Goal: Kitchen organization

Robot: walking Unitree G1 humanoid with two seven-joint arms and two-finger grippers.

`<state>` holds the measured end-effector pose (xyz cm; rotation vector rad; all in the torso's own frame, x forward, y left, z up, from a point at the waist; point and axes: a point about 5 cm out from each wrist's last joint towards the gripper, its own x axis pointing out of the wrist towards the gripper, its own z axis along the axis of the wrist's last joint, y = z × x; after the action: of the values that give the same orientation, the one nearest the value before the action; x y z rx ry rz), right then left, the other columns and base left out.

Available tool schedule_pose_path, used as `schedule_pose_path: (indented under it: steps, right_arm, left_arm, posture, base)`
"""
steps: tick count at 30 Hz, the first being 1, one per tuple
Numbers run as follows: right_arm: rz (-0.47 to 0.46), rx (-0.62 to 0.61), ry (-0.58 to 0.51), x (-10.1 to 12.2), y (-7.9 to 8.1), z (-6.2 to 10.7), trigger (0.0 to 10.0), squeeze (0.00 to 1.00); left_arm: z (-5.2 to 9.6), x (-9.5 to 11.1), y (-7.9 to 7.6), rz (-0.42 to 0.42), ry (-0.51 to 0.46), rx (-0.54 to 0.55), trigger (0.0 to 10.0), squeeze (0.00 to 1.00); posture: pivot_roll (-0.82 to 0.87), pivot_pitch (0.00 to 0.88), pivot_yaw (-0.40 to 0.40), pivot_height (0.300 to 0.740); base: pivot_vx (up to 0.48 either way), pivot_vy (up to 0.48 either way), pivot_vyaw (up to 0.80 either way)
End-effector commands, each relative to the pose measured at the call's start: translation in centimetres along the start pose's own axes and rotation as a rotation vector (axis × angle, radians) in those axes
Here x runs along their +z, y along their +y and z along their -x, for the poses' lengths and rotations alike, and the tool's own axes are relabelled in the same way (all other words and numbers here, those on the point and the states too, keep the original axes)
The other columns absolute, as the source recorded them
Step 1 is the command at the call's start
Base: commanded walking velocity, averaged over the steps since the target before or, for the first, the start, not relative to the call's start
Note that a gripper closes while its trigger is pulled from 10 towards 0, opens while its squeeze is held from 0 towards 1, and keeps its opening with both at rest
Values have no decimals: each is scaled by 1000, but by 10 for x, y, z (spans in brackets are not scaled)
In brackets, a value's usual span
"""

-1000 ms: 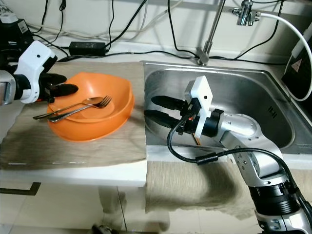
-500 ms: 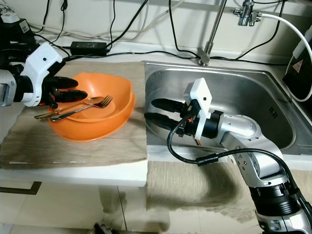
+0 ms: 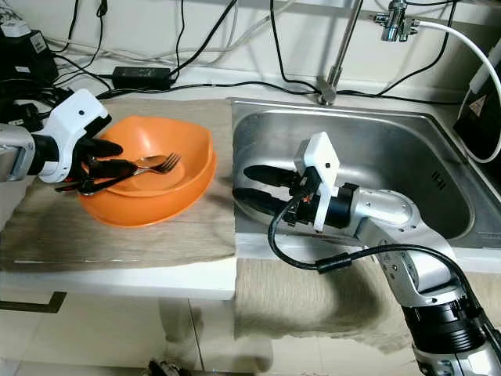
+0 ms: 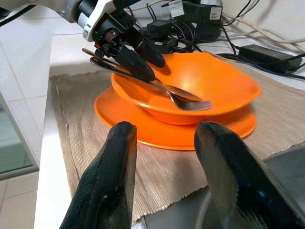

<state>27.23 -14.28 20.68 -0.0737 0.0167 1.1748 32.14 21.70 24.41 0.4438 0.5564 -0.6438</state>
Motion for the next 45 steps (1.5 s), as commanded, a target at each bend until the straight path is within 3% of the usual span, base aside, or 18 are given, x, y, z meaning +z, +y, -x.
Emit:
schedule_pose_path:
  steps: [1, 20, 21, 22, 23, 24, 25, 26, 45]
  right_arm:
    - [19, 17, 25, 1, 2, 2, 10000, 0]
    - [36, 58, 66, -2, 5, 5, 10000, 0]
    - [37, 59, 67, -2, 5, 5, 10000, 0]
    - [37, 59, 67, -2, 5, 5, 10000, 0]
    - [37, 60, 68, -2, 6, 6, 10000, 0]
    - [37, 61, 68, -2, 6, 6, 10000, 0]
    - [38, 61, 69, -2, 6, 6, 10000, 0]
    - [38, 63, 71, -3, 6, 6, 10000, 0]
    - [45, 70, 87, -5, 6, 7, 10000, 0]
  left_arm:
    - [-6, -11, 0, 39, 49, -7, 10000, 0]
    - [-19, -17, -6, -42, 131, -57, 10000, 0]
    - [-19, -17, -6, -44, 133, -57, 9412, 0]
    - [-19, -17, -6, -46, 133, -61, 6275, 0]
    - [-19, -17, -7, -48, 134, -65, 6275, 0]
    - [-19, -17, -7, -49, 135, -68, 3882, 0]
    - [-20, -17, -7, -51, 136, -73, 745, 0]
    - [-20, -18, -8, -50, 140, -82, 0, 0]
    - [-25, -22, -15, -57, 173, -117, 0, 0]
  posture:
    - [-2, 0, -26, 740]
    - [-4, 0, -20, 740]
    - [-4, 0, -20, 740]
    - [-4, 0, -20, 740]
    - [-4, 0, -20, 740]
    - [-4, 0, -21, 740]
    - [-3, 0, -21, 740]
    - [-3, 0, -21, 740]
    - [-7, 0, -23, 740]
  base:
    - [0, 0, 0]
    - [0, 0, 0]
    - [0, 0, 0]
    - [0, 0, 0]
    - [0, 0, 0]
    - [0, 0, 0]
    - [0, 0, 0]
    - [0, 0, 0]
    - [0, 0, 0]
